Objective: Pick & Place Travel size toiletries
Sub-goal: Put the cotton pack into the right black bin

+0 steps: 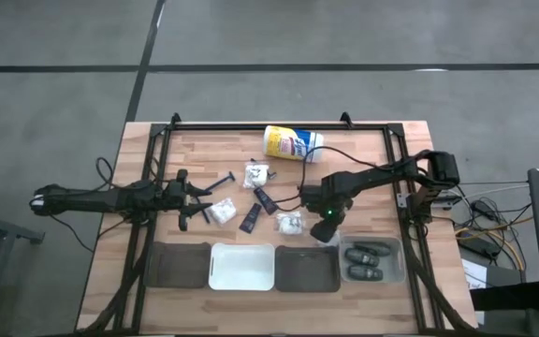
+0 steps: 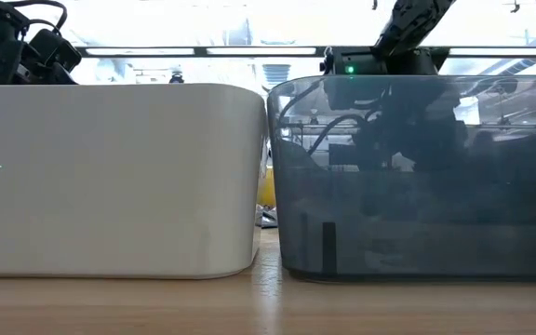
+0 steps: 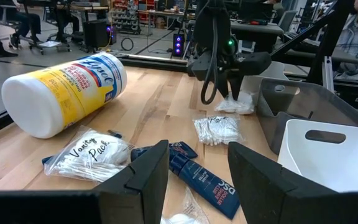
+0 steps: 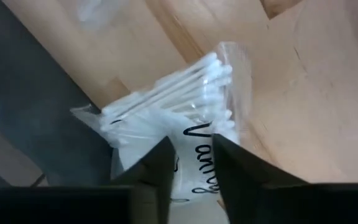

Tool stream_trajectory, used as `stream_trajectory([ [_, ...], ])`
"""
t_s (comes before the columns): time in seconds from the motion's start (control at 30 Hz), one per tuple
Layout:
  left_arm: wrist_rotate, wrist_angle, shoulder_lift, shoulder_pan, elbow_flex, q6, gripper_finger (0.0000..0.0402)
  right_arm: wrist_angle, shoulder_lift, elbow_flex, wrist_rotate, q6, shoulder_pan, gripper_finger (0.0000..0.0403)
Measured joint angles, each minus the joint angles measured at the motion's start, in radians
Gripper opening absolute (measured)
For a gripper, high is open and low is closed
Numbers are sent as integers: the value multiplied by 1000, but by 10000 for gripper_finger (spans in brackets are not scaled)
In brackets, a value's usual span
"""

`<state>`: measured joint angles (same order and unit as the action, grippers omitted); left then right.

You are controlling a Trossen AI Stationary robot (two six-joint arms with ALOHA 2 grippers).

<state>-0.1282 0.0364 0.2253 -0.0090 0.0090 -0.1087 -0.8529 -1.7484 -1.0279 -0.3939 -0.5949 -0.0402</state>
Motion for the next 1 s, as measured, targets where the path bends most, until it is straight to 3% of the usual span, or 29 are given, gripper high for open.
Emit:
stream_trajectory([
  [0.23,0,0,0,0,0,0,171,-4,68,4,4,61,-3,14],
  [1.0,0,0,0,0,0,0,171,-34,571,9,308,155,-91,8],
])
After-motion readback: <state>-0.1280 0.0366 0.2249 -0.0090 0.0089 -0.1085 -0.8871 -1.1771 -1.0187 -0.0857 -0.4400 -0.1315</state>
